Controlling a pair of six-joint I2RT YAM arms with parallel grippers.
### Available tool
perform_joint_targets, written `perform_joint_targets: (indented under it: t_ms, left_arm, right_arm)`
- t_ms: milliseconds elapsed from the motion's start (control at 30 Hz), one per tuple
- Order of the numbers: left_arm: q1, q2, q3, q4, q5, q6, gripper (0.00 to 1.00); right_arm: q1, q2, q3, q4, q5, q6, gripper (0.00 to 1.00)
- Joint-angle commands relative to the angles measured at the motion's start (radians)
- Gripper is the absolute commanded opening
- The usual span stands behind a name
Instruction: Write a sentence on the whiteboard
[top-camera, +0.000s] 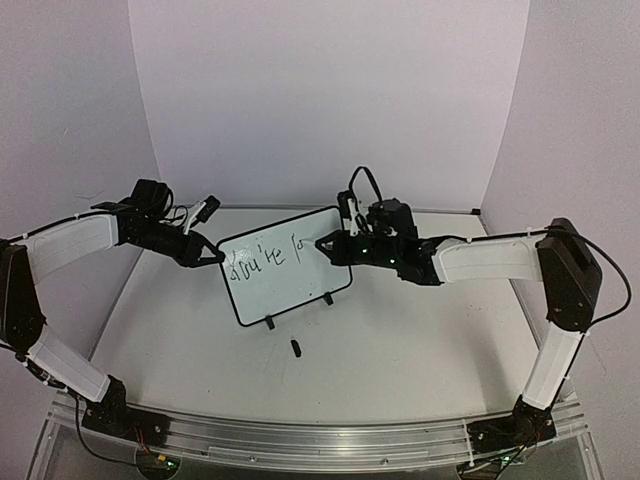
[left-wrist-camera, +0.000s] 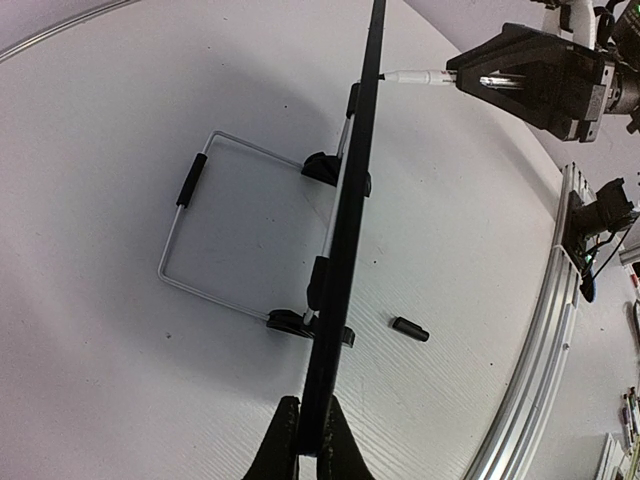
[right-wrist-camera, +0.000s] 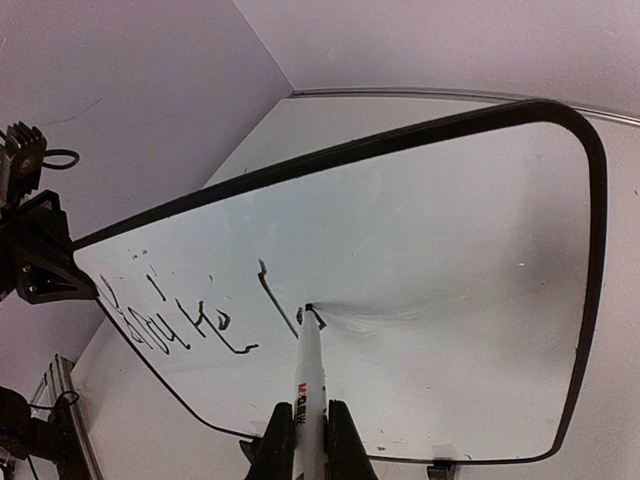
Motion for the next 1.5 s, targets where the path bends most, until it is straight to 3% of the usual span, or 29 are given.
perform_joint_targets:
  t_ms: [0,600,1467]
  left_arm:
    - [0.006,0.017,0.026,-0.014,-0.105,0.028,0.00]
    - [0.005,0.018,0.026,-0.014,-0.105,0.027,0.00]
    - [0.007,0.017,0.026,-0.014,-0.103,0.027,0.00]
  right_arm:
    - [-0.002,0.004,0.046,0.027,-0.023,-0.005,0.00]
    - [-0.003,-0.095,-0.059,0.031,0.032,-0.006,0.00]
    - [-0.016,-0.002,0.014,0.037,0.036,-0.007,0.00]
